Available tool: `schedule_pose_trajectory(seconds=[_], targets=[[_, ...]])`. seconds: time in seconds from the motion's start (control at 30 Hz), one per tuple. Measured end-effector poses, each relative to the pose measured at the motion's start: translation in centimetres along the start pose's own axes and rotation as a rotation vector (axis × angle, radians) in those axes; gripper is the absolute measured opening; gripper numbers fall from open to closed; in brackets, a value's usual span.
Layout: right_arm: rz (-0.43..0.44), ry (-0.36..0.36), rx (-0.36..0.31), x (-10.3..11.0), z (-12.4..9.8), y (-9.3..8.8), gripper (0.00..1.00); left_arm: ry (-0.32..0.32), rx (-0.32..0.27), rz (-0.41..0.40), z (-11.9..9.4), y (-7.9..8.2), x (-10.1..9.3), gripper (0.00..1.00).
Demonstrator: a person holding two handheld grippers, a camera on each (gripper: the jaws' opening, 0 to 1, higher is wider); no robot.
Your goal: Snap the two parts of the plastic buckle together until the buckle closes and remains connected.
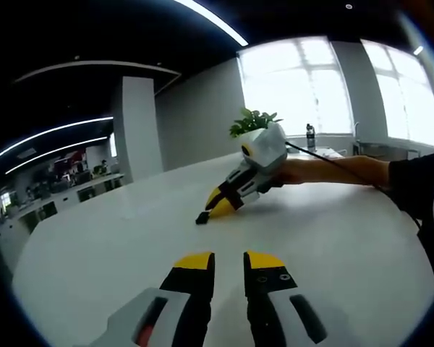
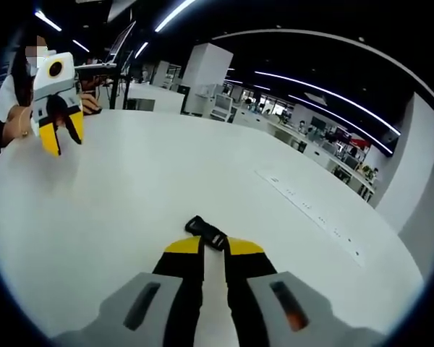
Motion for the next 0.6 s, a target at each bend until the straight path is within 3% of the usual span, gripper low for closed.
schedule_pose_trajectory(seconds=[0.6], targets=[[0.055, -0.020, -0.015, -0.06, -0.03, -0.48, 0.11, 0.028, 0.007, 0.016, -0.47, -0.14, 0.38, 0.15]])
Point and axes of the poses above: the point that each gripper's makers call its tool centre point, and the gripper's own axes: z roughly forward along the fingers, x roughly to its left, y roughly out of its top, the point moved 6 cm from there along -z, roughly backward along the fingers, and after that the axes turned 6 degrees about z, right-handed, at the moved point
